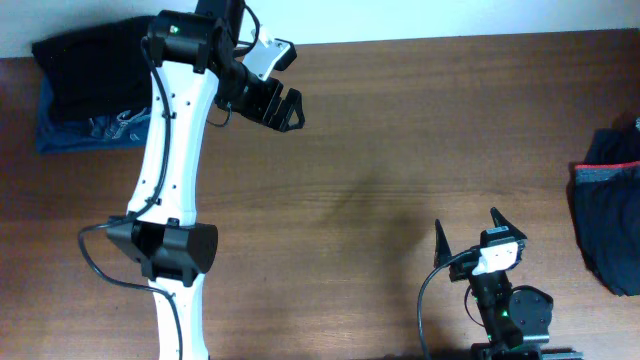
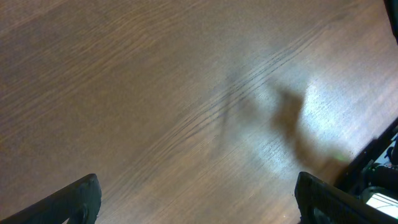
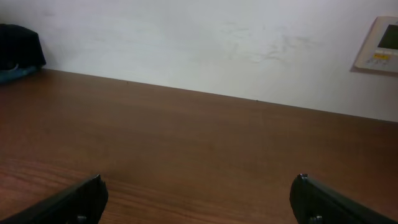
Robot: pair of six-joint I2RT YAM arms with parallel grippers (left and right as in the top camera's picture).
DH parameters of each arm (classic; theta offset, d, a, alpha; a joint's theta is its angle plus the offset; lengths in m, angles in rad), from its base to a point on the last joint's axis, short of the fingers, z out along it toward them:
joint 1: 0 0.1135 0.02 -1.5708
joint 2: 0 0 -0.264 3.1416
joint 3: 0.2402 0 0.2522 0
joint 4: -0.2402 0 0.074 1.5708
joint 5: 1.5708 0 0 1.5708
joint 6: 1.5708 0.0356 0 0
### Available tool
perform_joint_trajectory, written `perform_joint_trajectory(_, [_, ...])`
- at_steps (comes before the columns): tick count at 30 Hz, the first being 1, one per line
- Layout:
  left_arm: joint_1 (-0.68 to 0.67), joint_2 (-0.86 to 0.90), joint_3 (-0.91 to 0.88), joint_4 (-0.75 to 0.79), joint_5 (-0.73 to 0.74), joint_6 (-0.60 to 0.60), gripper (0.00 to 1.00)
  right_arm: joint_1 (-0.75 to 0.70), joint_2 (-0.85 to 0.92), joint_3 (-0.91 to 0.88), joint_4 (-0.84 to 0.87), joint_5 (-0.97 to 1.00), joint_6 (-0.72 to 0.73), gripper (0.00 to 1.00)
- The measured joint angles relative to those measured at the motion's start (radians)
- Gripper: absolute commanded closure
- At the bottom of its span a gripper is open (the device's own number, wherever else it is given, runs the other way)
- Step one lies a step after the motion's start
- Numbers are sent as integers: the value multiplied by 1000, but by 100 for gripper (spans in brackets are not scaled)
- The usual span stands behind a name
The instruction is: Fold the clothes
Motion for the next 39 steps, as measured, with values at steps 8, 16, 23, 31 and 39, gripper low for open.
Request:
perform_joint_trajectory(8, [0, 0, 0, 0, 0, 0, 1, 0, 0, 0, 0, 1, 0, 1])
perform_joint_trajectory(16, [0, 0, 0, 0, 0, 0, 1, 0, 0, 0, 0, 2, 0, 1])
perform_joint_trajectory(23, [0, 0, 0, 0, 0, 0, 1, 0, 0, 0, 0, 2, 0, 1])
perform_joint_trajectory(31, [0, 0, 0, 0, 0, 0, 1, 0, 0, 0, 0, 2, 0, 1])
perform_joint_trajectory(39, [0, 0, 0, 21, 0, 0, 1, 0, 0, 0, 0, 2, 0, 1])
